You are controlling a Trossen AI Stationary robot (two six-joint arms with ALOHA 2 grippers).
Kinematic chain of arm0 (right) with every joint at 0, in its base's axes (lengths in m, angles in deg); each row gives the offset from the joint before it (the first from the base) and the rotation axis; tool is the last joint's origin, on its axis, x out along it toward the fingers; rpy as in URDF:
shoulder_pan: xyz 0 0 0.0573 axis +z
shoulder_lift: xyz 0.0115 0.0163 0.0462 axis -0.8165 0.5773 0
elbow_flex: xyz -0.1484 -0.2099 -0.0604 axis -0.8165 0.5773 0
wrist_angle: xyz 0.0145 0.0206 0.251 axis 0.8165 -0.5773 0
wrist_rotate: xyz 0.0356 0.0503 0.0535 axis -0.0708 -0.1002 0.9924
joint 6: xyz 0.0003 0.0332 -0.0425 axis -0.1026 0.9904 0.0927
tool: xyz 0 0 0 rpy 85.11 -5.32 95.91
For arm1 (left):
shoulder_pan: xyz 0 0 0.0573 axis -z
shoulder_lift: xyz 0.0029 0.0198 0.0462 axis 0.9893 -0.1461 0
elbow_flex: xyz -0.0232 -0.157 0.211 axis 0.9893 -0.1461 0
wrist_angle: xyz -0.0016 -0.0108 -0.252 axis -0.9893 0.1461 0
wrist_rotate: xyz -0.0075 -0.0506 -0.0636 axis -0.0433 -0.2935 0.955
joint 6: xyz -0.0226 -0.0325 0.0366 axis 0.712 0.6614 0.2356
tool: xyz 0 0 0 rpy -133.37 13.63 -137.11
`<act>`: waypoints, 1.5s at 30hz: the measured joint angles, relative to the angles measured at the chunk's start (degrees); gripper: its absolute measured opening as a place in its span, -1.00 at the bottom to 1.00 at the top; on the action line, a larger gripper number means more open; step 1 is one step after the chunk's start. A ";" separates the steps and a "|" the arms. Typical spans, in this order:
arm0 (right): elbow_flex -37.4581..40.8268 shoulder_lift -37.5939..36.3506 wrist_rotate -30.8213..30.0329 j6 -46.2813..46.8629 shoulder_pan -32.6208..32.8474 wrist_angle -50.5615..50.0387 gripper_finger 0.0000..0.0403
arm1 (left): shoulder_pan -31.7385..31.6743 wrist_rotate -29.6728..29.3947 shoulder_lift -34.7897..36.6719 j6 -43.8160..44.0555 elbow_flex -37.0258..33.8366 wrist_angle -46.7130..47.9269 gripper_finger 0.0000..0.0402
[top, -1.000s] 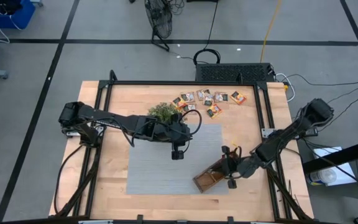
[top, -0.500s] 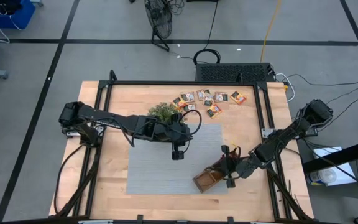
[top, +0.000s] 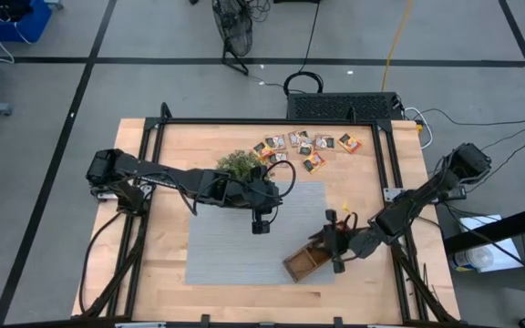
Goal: Pick & Place Tea
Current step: Put the apple tea sachet into the brown organizer
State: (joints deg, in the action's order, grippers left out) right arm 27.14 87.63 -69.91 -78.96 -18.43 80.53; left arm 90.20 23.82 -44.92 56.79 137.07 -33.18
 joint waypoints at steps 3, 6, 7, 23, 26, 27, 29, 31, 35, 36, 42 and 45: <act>-0.04 -1.93 0.09 -2.11 -0.66 1.11 -0.38 | 0.00 0.00 0.00 -0.02 0.00 0.00 -0.82; -0.07 -3.85 0.13 -4.39 -1.10 1.58 -0.41 | 0.00 0.00 0.00 -0.02 0.00 0.00 -0.82; -0.07 -4.50 0.13 -5.20 -1.10 1.56 -0.41 | 0.00 0.00 0.00 -0.02 0.00 0.00 -0.82; -0.07 -25.54 -18.74 -9.71 -6.95 -17.51 -0.39 | 0.00 -0.13 -0.02 -5.69 -0.04 -5.65 -0.82; -0.07 -29.33 -15.02 -8.58 -13.45 -21.49 -0.40 | -0.01 -1.48 -0.02 -7.23 -0.12 -6.75 -0.83; -0.07 -30.32 -12.42 -8.55 -16.44 -22.42 -0.40 | -0.15 -2.02 -0.02 -7.61 -0.57 -7.89 -0.83; -0.07 -31.66 -6.81 -8.98 -23.47 -23.91 -0.41 | -0.79 -2.38 0.23 -8.47 -2.41 -11.12 -0.82; -0.07 -31.91 -1.04 -10.31 -31.36 -24.68 -0.41 | -1.95 -2.24 1.47 -9.04 -5.84 -15.94 -0.83; -1.46 -29.39 11.38 -14.59 -49.62 -26.22 -0.43 | -5.54 1.74 6.05 -8.67 -14.59 -29.08 -0.82; -2.57 -28.01 14.63 -14.94 -54.35 -27.02 -0.43 | -6.41 2.88 7.17 -8.10 -16.94 -32.41 -0.83; -13.72 -13.26 33.56 -17.98 -76.88 -35.09 -0.44 | -11.08 7.99 13.39 -6.29 -30.64 -49.48 -0.83; -21.72 -2.77 34.78 -20.03 -82.38 -40.81 -0.44 | -12.34 8.15 15.95 -5.90 -35.13 -52.52 -0.83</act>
State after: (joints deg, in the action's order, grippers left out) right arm 5.41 84.86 -35.13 -98.99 -100.81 39.71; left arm 77.86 31.97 -28.97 50.89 101.93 -85.70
